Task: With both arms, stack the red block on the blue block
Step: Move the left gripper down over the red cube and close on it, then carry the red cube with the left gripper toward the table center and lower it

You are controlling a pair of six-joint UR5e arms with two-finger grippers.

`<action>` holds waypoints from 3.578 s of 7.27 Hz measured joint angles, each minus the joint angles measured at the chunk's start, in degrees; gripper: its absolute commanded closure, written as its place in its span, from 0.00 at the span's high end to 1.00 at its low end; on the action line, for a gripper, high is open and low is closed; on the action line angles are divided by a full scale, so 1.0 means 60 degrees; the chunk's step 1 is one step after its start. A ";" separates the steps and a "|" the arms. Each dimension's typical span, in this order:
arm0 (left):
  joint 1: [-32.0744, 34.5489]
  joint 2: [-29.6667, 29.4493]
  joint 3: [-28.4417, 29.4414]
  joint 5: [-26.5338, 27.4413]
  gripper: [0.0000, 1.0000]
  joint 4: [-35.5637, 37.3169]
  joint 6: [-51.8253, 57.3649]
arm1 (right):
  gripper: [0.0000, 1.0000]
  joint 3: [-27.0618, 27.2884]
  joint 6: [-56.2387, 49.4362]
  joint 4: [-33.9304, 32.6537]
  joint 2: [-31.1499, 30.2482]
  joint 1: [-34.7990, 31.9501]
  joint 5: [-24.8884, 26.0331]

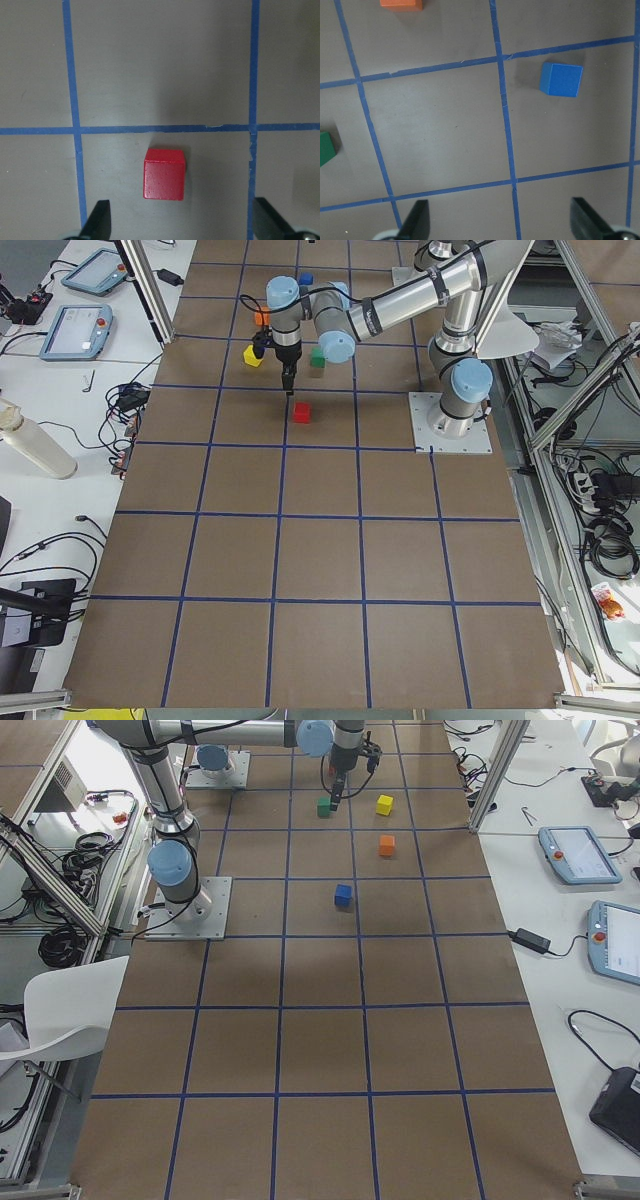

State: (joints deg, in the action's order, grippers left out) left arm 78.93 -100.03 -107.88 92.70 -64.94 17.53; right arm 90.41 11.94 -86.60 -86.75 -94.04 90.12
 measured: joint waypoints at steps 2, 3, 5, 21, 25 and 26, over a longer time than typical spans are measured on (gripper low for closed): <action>-0.0013 -0.0386 -0.0220 0.0187 1.00 0.0104 0.0401 | 1.00 0.0014 0.0005 0.0022 0.0001 0.0000 0.0014; -0.0015 -0.0600 -0.0253 0.0212 1.00 0.0139 0.0437 | 1.00 0.0017 0.0003 0.0025 0.0005 0.0000 0.0019; -0.0016 -0.1067 -0.0274 0.0232 0.97 0.0315 0.0521 | 1.00 0.0086 0.0002 0.0026 0.0012 0.0000 0.0014; 0.2881 -0.1826 0.3324 -0.0912 0.00 -0.2722 -0.3170 | 1.00 0.0325 -0.0223 -0.0272 0.0010 0.0046 0.0333; 0.4203 -0.2413 0.3319 -0.1642 0.00 -0.2184 -0.4950 | 1.00 0.0327 -0.0661 -0.0313 -0.0003 0.0125 0.0455; 0.4501 -0.2599 0.3320 -0.1789 0.00 -0.1948 -0.5291 | 1.00 0.0327 -0.0665 -0.0316 -0.0001 0.0130 0.0444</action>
State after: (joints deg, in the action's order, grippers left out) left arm 105.94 -115.62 -87.96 81.97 -76.63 -14.22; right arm 92.37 7.95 -88.49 -86.76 -93.26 92.78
